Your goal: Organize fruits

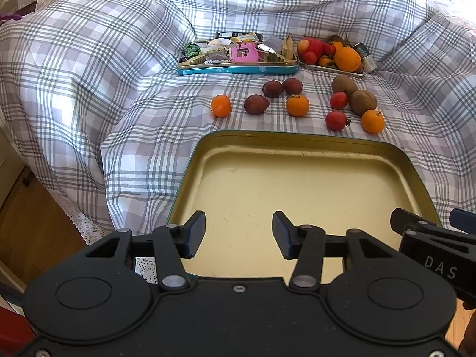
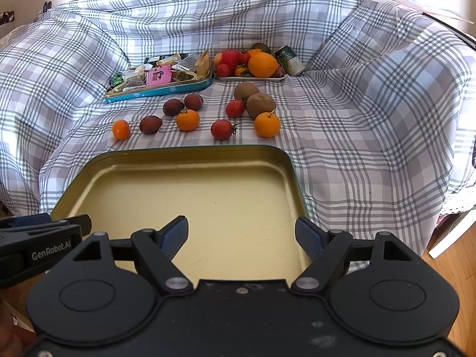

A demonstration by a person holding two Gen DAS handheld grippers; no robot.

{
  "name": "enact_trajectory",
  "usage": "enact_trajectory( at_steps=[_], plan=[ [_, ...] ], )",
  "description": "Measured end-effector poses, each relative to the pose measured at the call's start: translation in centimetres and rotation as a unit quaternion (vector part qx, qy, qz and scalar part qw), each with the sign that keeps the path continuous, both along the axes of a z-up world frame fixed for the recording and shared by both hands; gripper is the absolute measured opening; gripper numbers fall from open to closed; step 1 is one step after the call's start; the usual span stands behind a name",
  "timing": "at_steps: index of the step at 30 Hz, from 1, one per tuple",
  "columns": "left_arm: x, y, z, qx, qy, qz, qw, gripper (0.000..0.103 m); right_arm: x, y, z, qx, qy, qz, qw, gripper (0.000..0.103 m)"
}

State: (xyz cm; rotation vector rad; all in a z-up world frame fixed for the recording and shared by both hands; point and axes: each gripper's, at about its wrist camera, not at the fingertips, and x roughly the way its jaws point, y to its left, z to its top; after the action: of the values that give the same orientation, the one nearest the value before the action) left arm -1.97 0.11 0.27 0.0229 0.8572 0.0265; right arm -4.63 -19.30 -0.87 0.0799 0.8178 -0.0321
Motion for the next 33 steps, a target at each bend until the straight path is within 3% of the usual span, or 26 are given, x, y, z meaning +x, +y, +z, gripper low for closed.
enact_trajectory(
  at_steps=[21,33],
  plan=[
    [0.3,0.8,-1.0,-0.006,0.006,0.020,0.9998,0.056,0.3,1.0,-1.0,-0.020,0.007,0.019,1.000,0.087],
    [1.6,0.8,-0.9,-0.011,-0.016,0.017,0.9997,0.055,1.2,0.4,-1.1,0.011,0.003,0.041,0.999,0.083]
  ],
)
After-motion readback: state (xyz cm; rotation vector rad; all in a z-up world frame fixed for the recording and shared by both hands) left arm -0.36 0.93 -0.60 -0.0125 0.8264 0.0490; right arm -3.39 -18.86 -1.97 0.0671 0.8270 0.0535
